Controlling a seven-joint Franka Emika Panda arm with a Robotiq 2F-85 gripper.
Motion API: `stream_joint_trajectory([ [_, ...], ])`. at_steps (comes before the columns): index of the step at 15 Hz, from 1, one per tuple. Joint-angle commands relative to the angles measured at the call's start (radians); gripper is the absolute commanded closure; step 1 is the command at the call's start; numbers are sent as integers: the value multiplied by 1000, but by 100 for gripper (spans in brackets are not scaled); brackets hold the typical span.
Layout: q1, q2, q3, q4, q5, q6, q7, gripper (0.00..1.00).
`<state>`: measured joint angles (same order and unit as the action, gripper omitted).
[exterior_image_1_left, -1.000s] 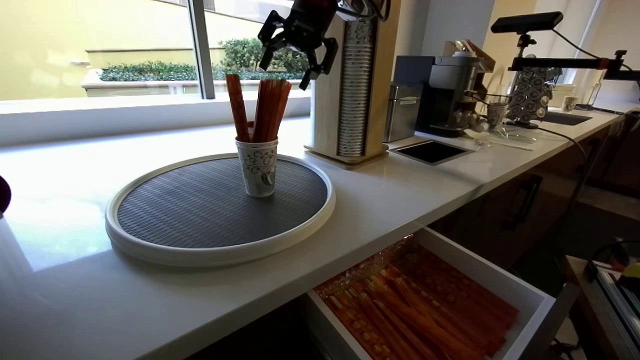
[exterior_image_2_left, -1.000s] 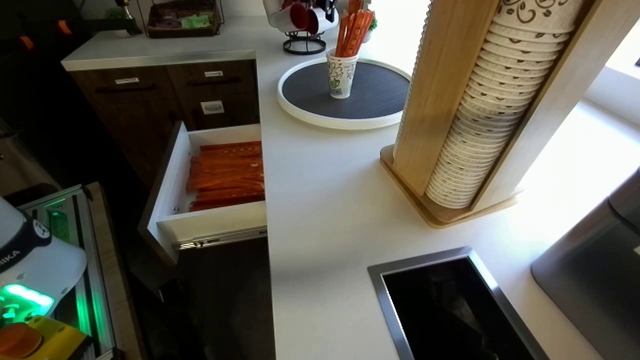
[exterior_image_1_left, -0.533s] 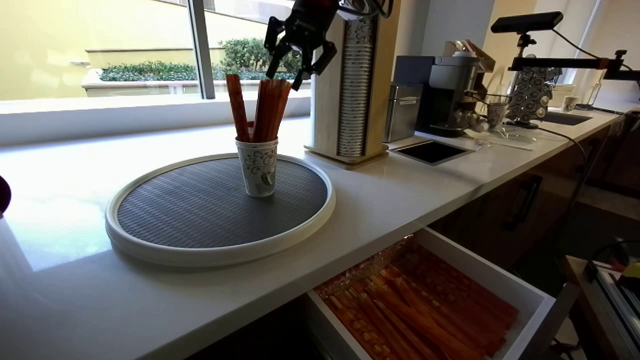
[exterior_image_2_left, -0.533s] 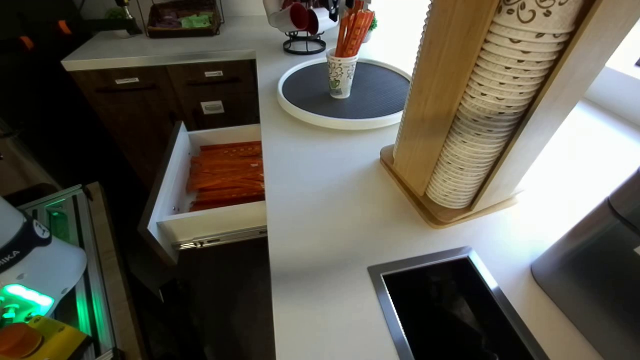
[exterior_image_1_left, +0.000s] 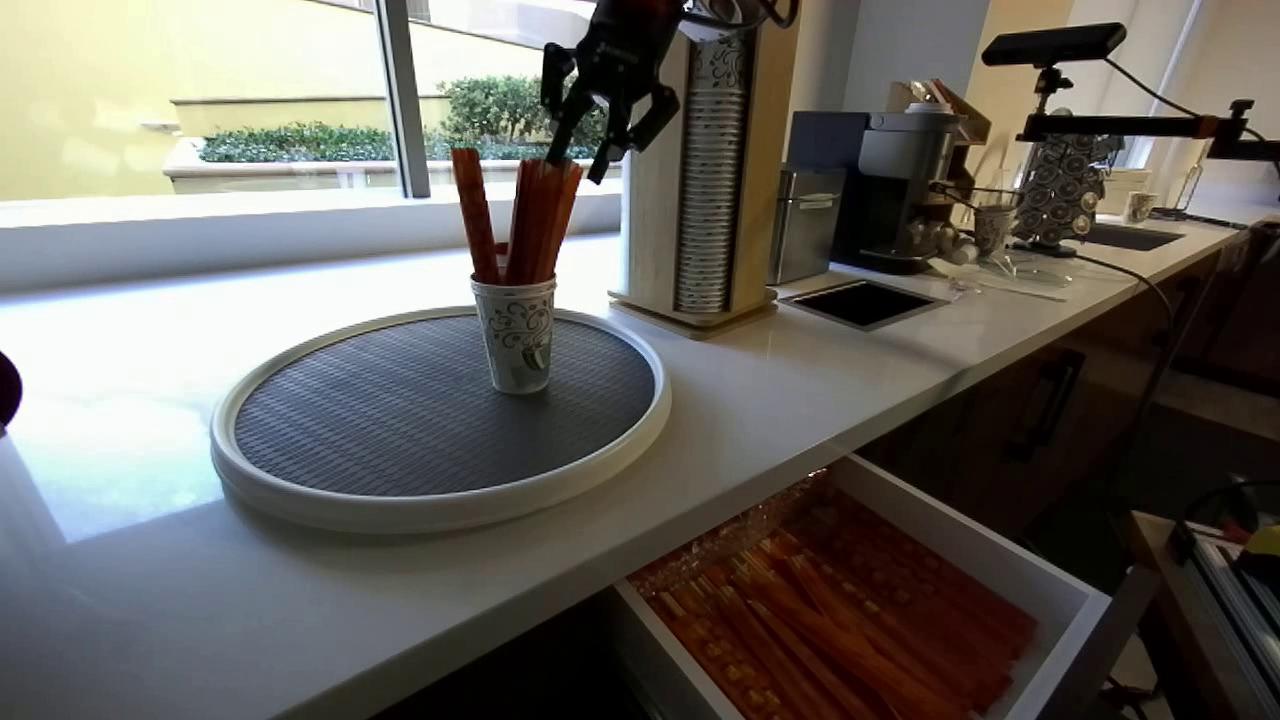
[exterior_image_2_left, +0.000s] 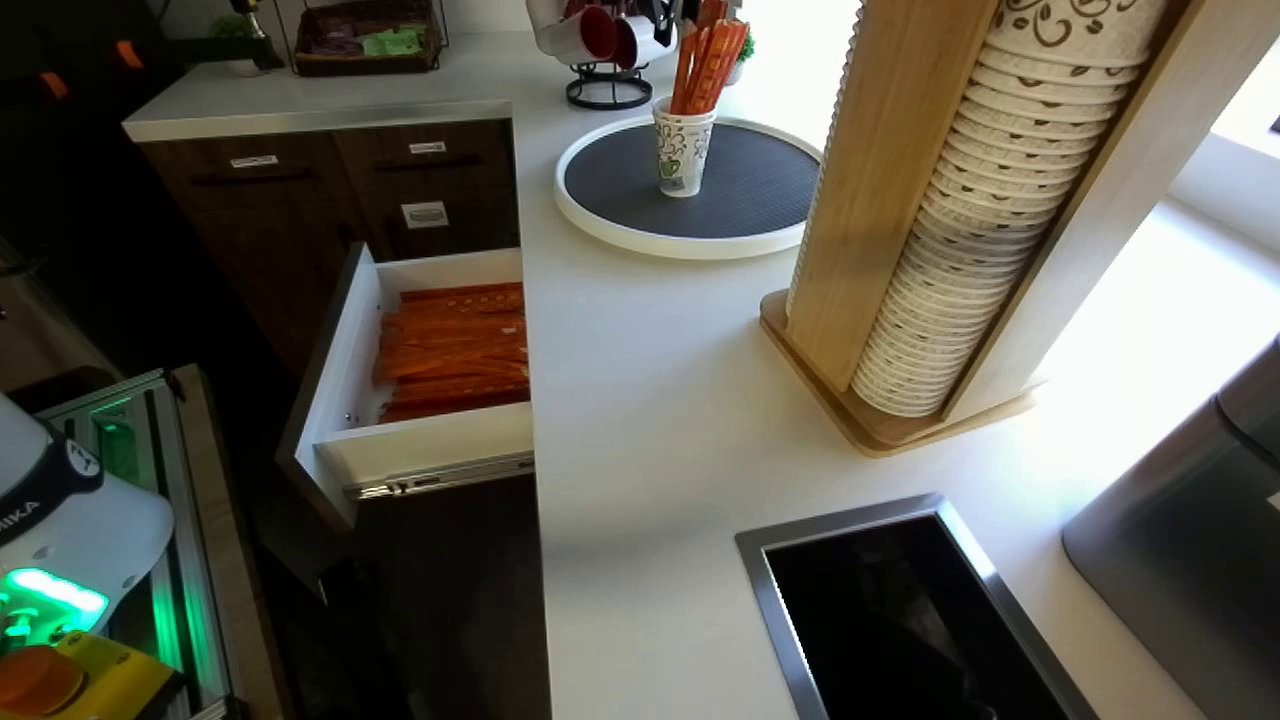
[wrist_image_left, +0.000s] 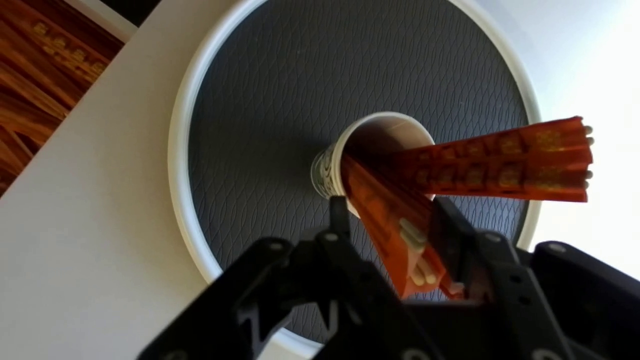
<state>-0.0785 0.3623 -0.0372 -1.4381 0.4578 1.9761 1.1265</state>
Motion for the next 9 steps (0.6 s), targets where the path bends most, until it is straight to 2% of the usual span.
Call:
stream_joint_trajectory([
  [1,-4,15,-7,26,-2,-27,-3,46],
  [4,-4,17,-11,28,-7,-28,-5,57],
  [7,-3,20,-14,30,-12,-26,-9,85],
  [9,-3,21,-15,32,-12,-27,-11,91],
])
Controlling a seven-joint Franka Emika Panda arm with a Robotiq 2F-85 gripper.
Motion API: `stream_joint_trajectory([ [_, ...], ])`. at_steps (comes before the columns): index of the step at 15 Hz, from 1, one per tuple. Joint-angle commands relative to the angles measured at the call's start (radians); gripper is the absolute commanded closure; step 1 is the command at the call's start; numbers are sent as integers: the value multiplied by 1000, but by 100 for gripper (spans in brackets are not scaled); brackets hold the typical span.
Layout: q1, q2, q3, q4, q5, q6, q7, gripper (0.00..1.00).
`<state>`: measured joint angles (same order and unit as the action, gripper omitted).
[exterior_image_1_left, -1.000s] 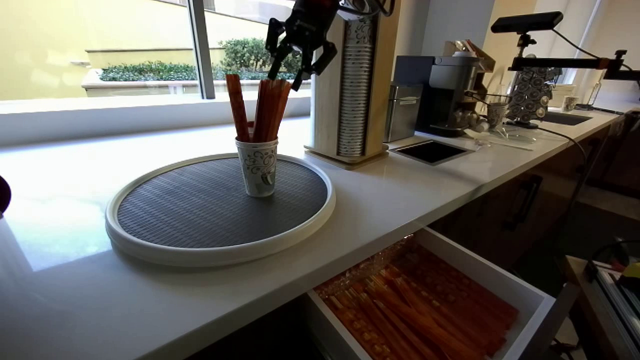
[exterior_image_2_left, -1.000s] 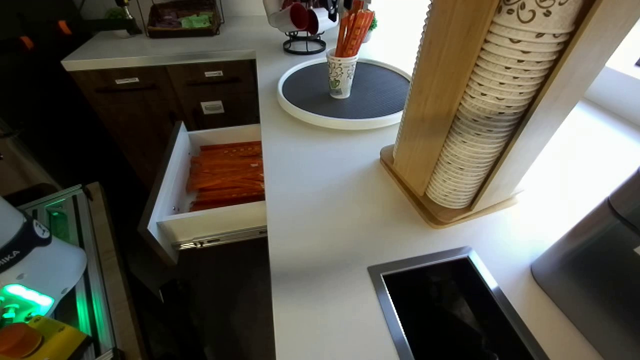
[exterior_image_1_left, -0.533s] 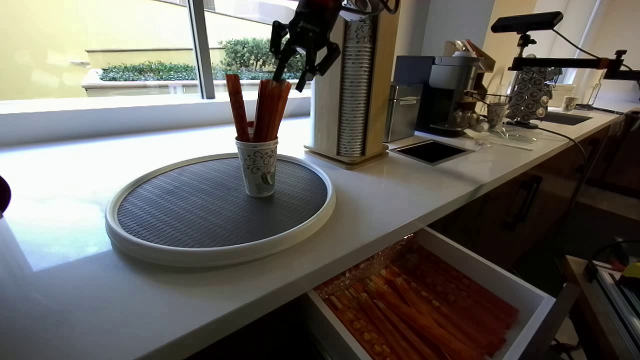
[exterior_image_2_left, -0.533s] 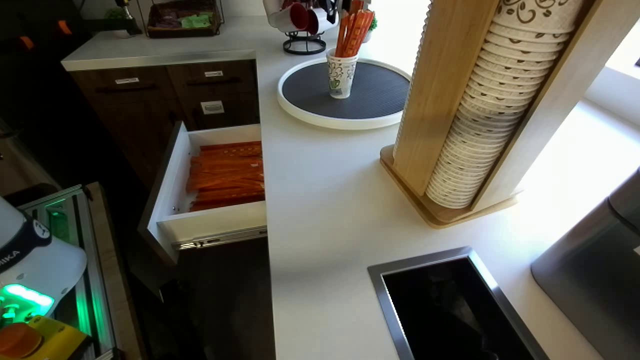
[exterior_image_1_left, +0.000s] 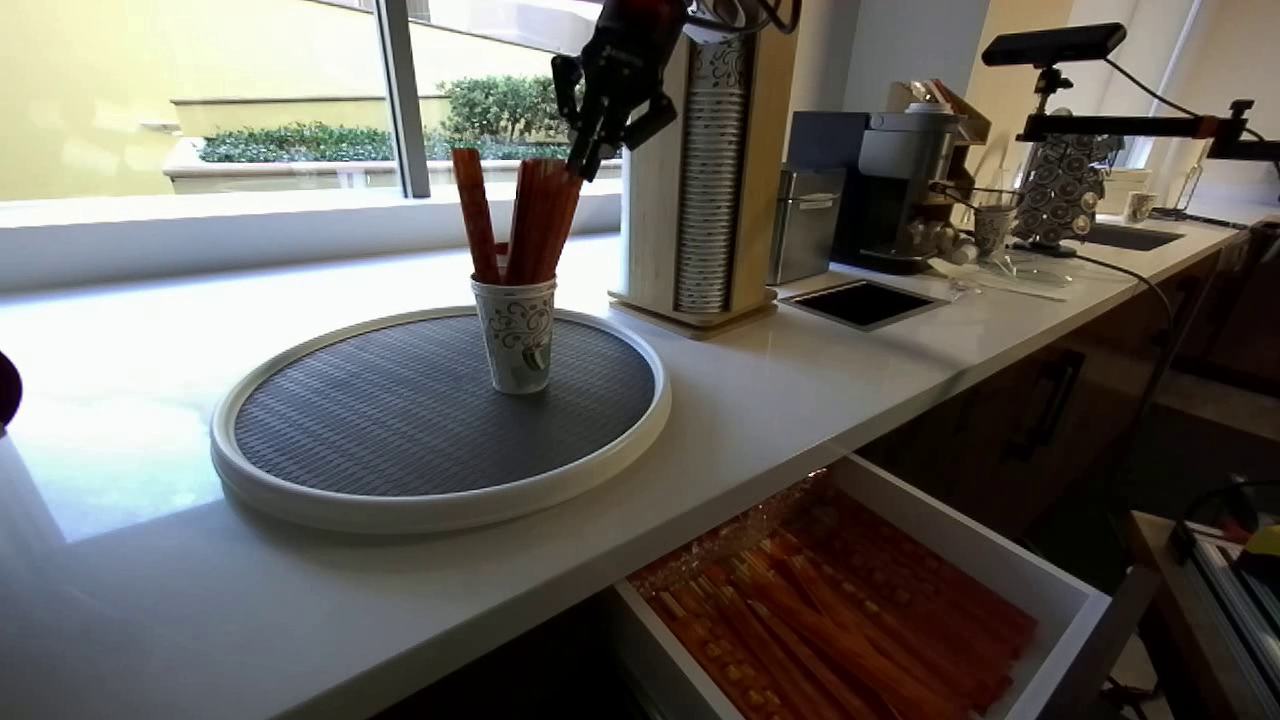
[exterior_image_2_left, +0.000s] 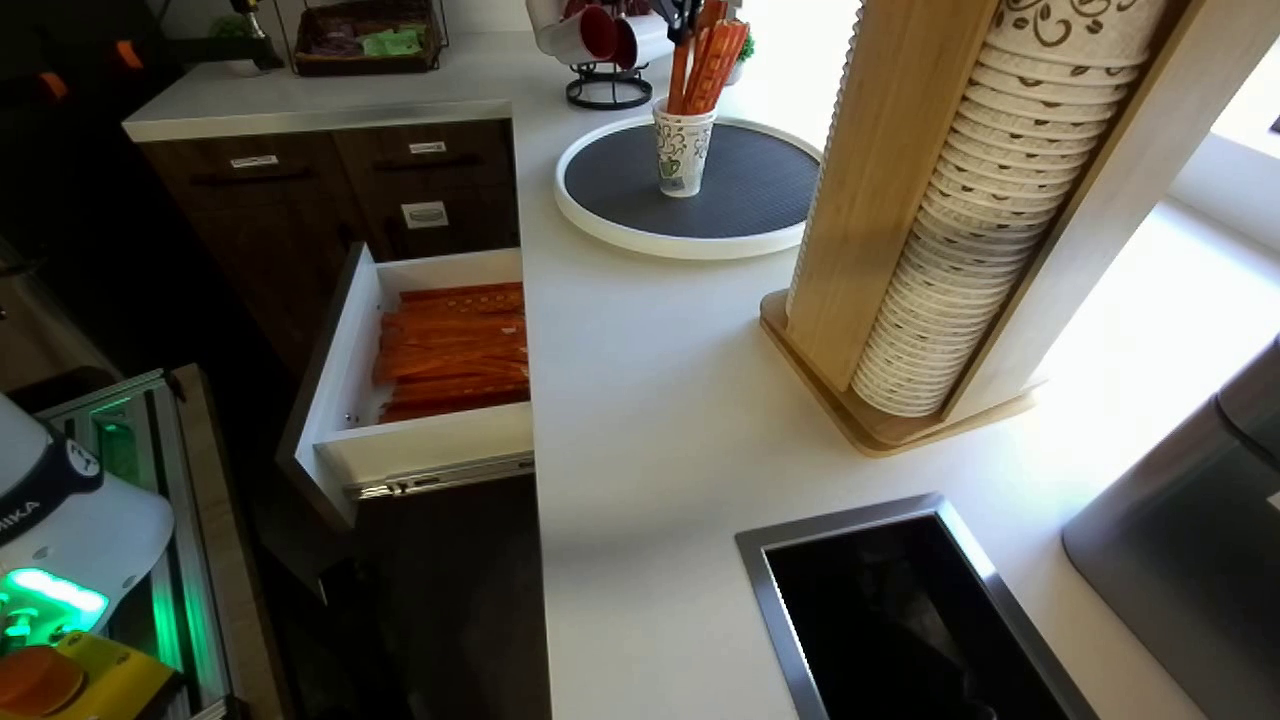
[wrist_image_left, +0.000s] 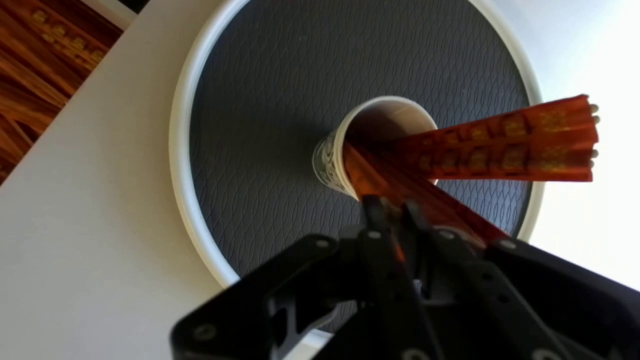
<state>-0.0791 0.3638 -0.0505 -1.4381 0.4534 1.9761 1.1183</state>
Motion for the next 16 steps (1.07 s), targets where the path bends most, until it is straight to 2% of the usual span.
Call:
stream_joint_trajectory([
  [1,-2,20,-2,33,-8,-28,-3,94],
  [3,-2,23,-1,38,-8,-32,-5,100],
  [16,11,47,6,104,-37,-80,-10,98],
])
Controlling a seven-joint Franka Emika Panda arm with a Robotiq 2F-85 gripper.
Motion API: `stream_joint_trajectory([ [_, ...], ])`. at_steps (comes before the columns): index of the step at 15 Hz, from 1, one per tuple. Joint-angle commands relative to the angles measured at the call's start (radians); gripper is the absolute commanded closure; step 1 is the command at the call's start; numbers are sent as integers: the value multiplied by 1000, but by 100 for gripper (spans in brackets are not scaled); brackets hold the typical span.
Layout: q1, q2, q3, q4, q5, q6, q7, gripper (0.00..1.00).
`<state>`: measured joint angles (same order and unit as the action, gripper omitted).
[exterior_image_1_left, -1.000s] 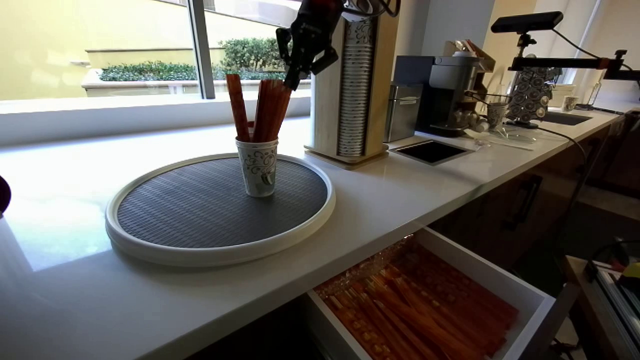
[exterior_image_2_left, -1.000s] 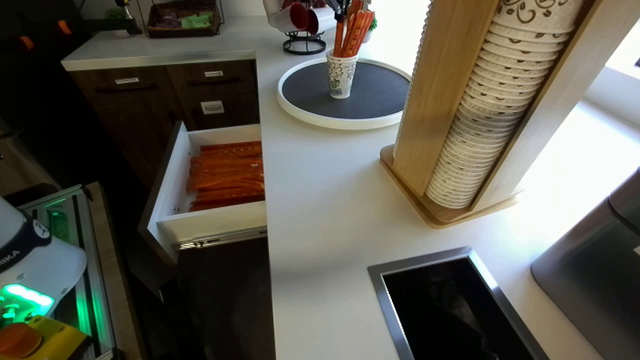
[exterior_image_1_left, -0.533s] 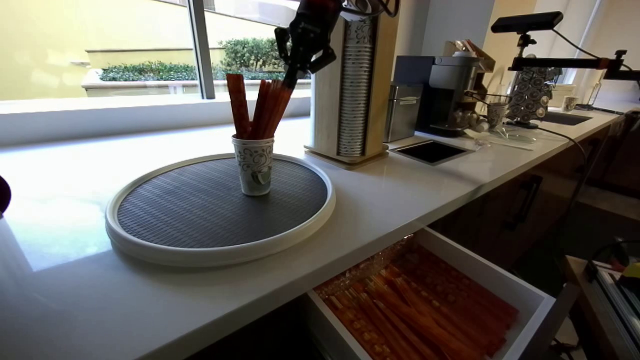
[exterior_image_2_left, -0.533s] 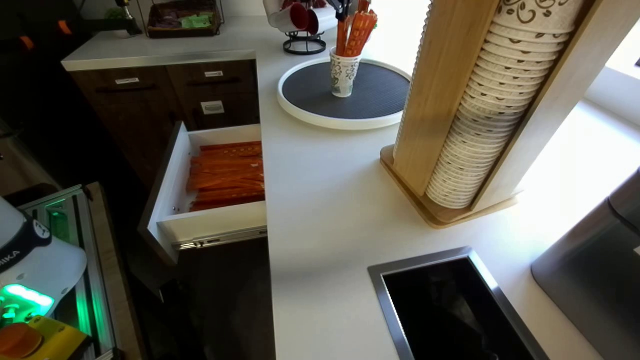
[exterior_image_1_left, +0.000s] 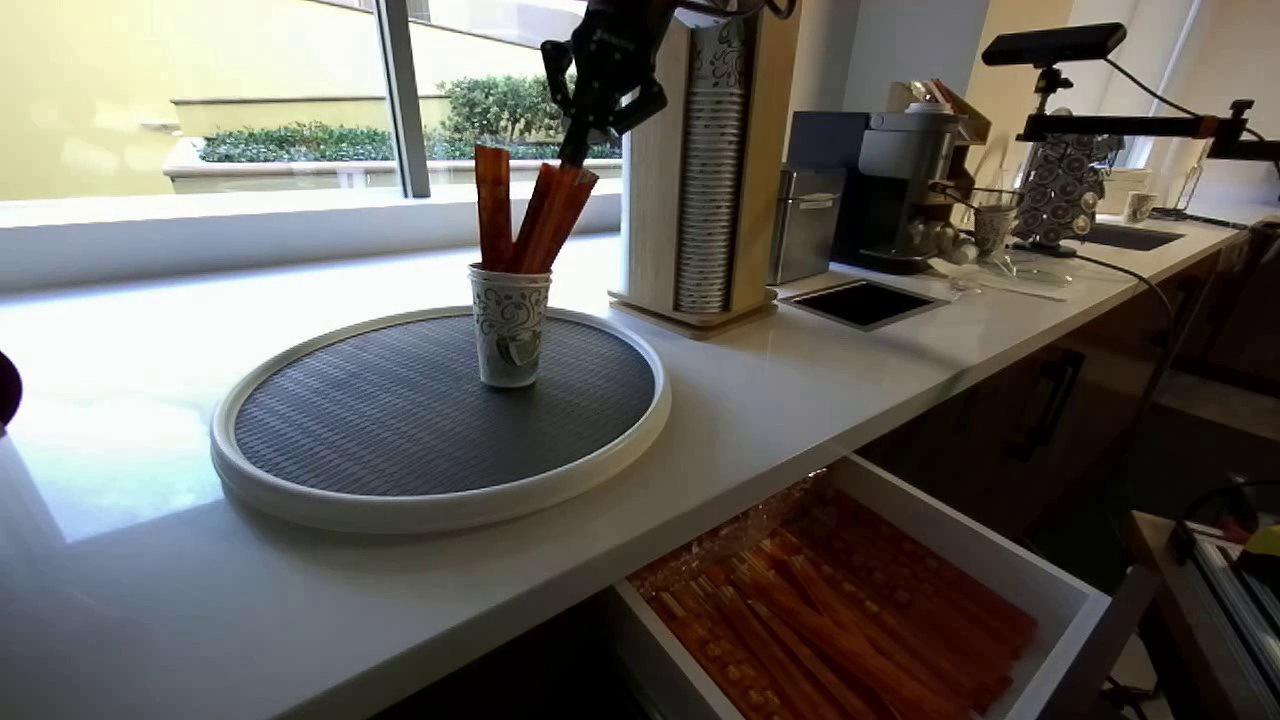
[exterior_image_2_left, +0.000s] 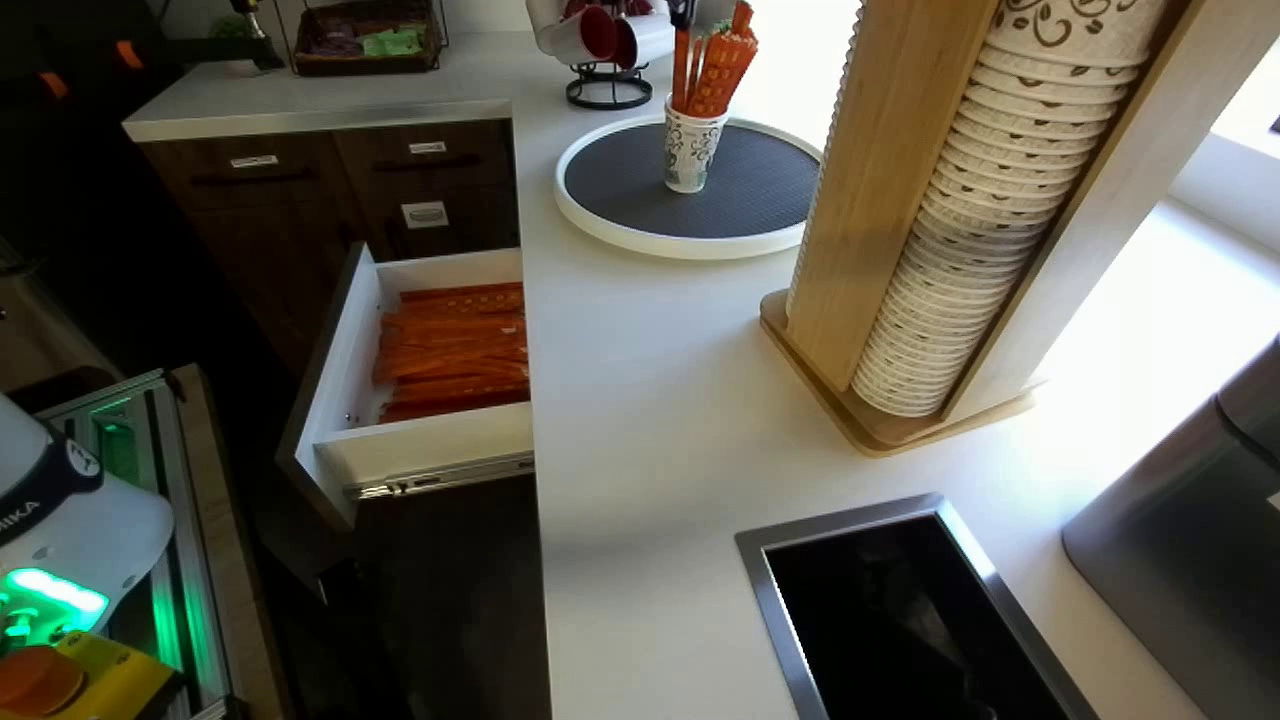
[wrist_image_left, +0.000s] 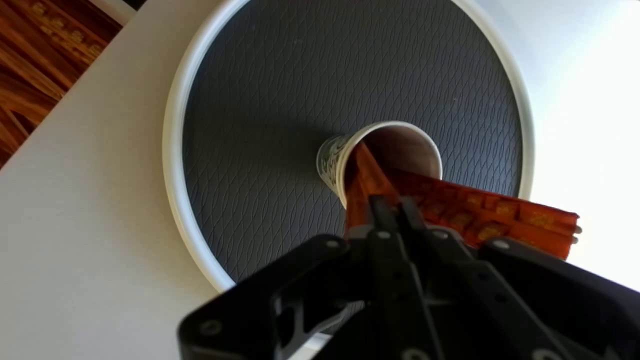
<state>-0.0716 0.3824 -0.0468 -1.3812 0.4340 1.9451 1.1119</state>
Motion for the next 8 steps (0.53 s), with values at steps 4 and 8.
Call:
stream_joint_trajectory([
  [4,5,46,6,73,-22,-70,-12,98],
  [8,7,62,9,98,-30,-81,-17,98],
])
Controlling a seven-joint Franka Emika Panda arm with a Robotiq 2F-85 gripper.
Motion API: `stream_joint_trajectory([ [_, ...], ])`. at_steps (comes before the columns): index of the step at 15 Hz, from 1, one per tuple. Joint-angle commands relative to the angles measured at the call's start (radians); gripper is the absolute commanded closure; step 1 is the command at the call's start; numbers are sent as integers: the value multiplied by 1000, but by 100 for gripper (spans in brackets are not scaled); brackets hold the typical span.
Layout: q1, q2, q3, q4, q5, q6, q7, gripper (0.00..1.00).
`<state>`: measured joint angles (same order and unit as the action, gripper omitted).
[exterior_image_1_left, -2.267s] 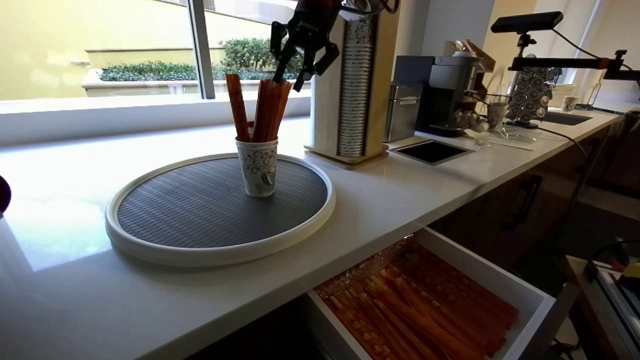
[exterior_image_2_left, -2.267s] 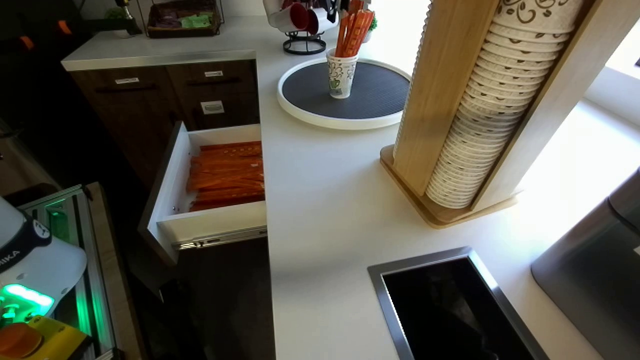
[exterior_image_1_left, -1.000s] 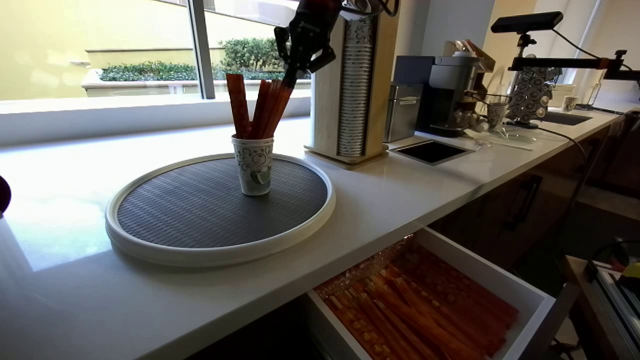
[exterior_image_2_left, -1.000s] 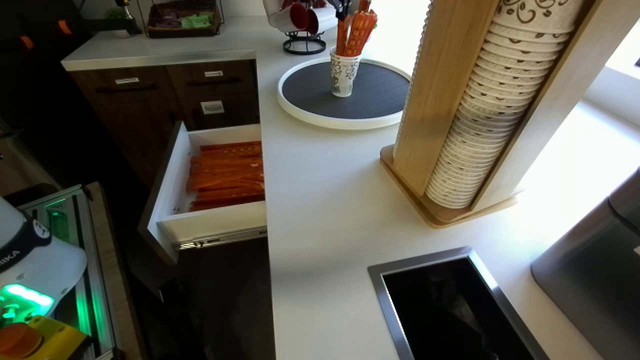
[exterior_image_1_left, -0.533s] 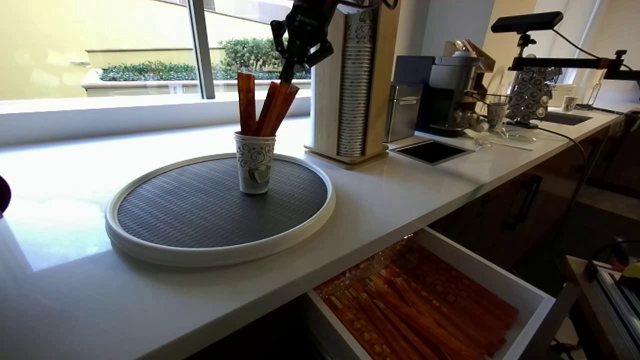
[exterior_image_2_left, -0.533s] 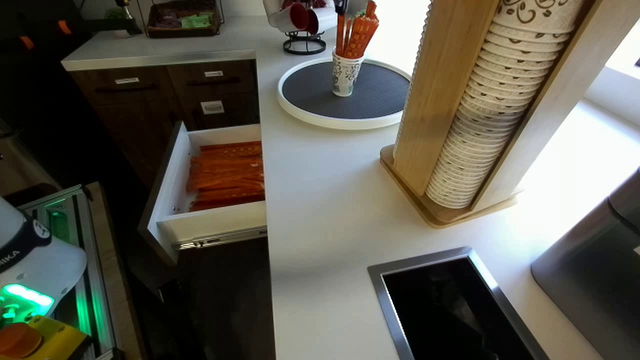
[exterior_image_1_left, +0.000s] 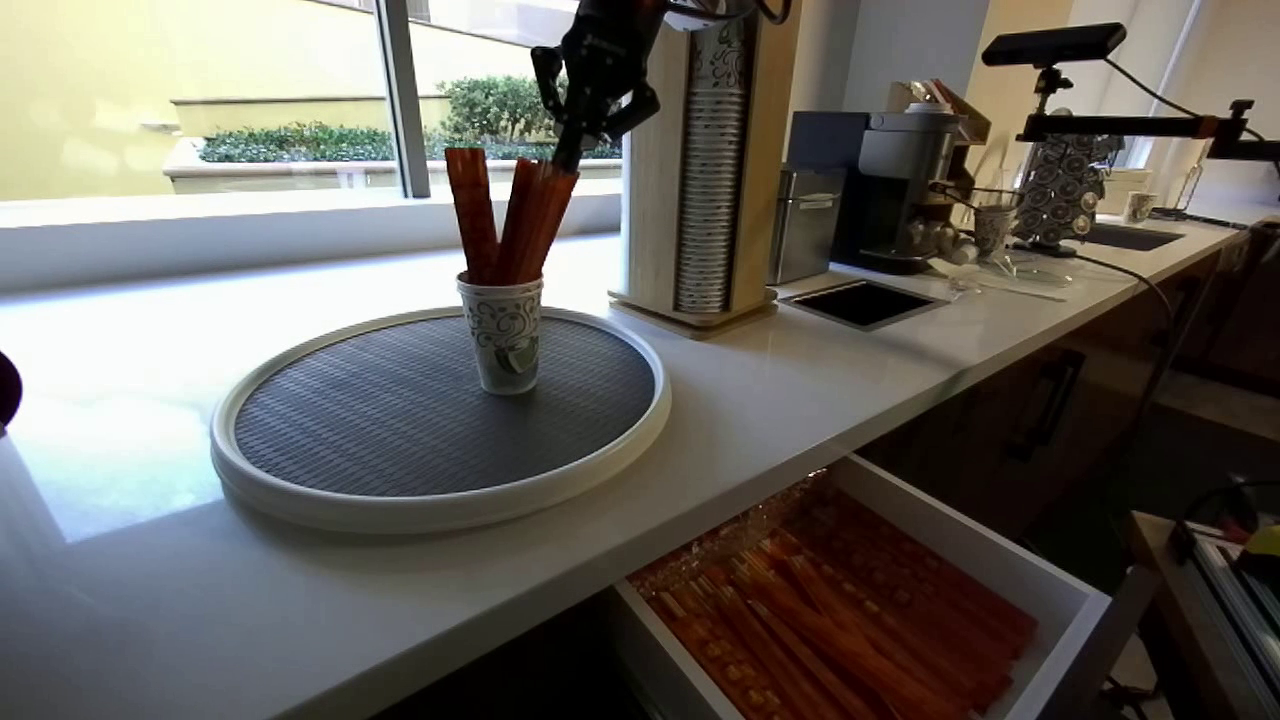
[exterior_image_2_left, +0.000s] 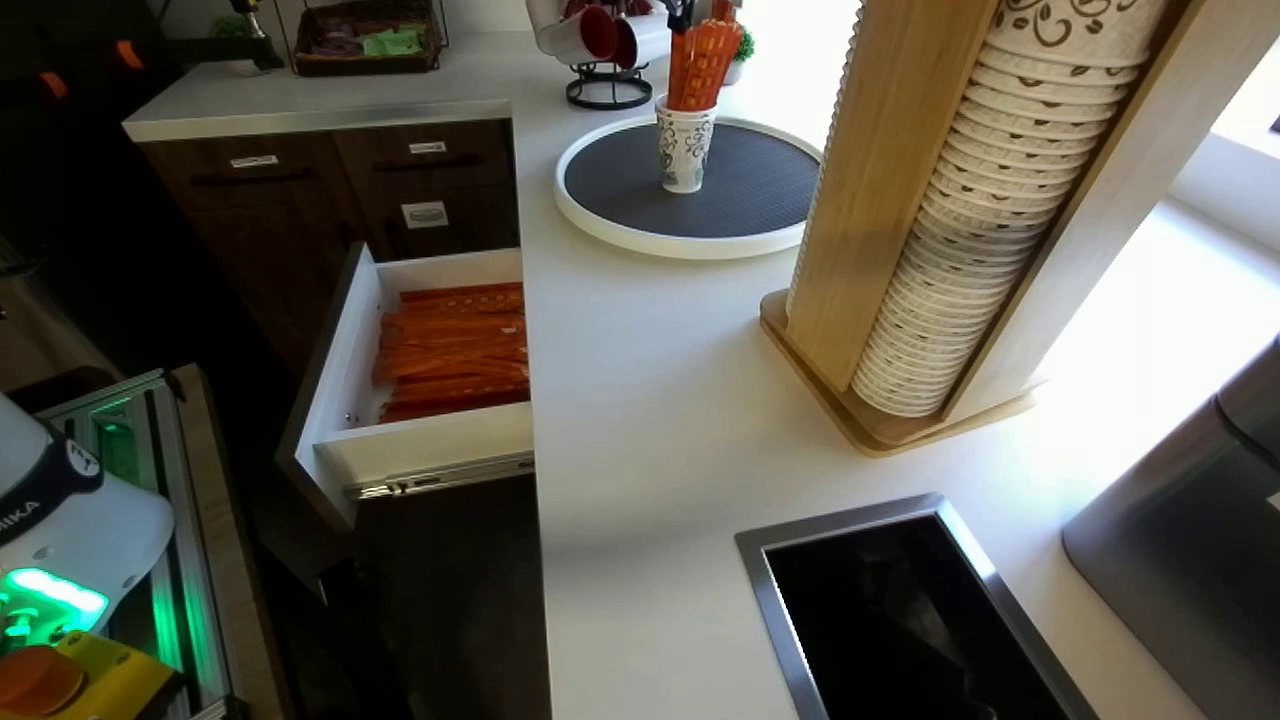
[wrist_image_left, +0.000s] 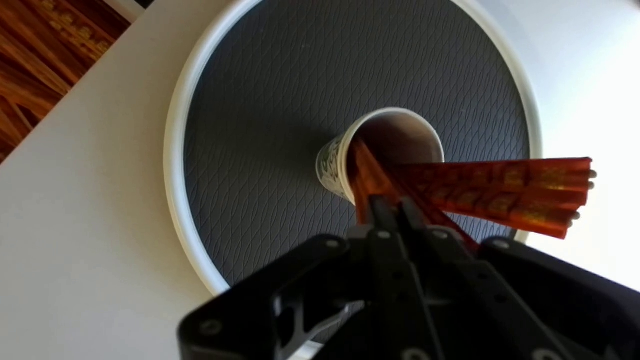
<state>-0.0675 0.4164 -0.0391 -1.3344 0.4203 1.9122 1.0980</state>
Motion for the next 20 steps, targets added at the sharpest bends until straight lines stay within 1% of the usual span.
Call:
stream_joint_trajectory([
  [1,3,30,2,56,-18,-52,-2,98],
  [12,19,32,-1,118,-88,-111,0,98],
  [20,35,20,3,147,-125,-115,4,98],
])
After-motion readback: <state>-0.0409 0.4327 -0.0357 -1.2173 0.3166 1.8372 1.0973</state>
